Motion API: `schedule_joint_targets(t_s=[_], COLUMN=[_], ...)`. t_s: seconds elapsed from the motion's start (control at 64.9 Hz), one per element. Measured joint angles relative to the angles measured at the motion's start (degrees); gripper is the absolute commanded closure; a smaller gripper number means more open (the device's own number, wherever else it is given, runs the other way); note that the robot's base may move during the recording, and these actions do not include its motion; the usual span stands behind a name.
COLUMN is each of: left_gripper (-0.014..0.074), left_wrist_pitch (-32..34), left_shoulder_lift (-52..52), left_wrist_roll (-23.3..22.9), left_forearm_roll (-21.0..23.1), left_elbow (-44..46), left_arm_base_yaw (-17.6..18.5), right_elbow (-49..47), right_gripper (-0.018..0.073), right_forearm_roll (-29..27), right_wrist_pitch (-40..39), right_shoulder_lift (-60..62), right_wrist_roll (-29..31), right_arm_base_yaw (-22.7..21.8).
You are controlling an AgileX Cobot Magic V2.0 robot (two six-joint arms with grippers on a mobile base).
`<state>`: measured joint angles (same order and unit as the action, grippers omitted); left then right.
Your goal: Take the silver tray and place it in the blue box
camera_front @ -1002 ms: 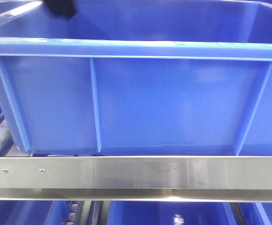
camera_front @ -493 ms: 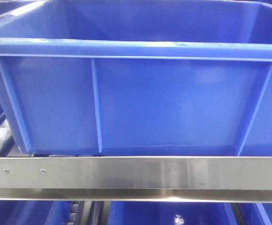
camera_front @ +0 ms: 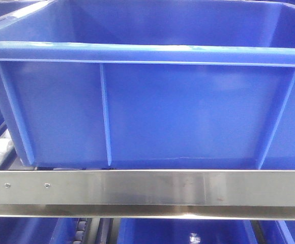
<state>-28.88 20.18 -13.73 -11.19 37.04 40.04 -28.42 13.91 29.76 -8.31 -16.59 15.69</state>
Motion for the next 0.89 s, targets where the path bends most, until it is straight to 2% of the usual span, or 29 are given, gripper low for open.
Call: schedule_joint_targets(t_s=[0.37, 0.524, 0.632, 0.678, 0.894], left_gripper=[0.07, 0.0701, 0.0701, 0.07, 0.0701], left_wrist_pitch=[0.4, 1.3, 3.1, 5.4, 18.6], left_shoulder_lift=[-0.1, -0.5, -2.2, -3.3, -10.4], left_wrist_roll=[0.0, 0.4, 4.9, 7.2, 9.0], left_forearm_roll=[0.7, 4.7, 8.5, 9.9, 11.2], left_elbow=[-0.6, -3.0, -5.7, -8.2, -22.1], left_arm_base_yaw=[0.0, -0.7, -5.3, -9.3, -24.7], right_elbow=[0.0, 0.0, 0.0, 0.0, 0.0], right_gripper=[0.051, 0.051, 0.051, 0.051, 0.051], right_forearm_roll=[0.0, 0.0, 0.0, 0.0, 0.0], right_wrist_pitch=[0.0, 0.0, 0.0, 0.0, 0.1], right_shoulder_lift=[0.0, 0.0, 0.0, 0.0, 0.0], right_wrist_roll=[0.0, 0.0, 0.0, 0.0, 0.0], right_arm_base_yaw=[0.0, 0.0, 0.0, 0.0, 0.0])
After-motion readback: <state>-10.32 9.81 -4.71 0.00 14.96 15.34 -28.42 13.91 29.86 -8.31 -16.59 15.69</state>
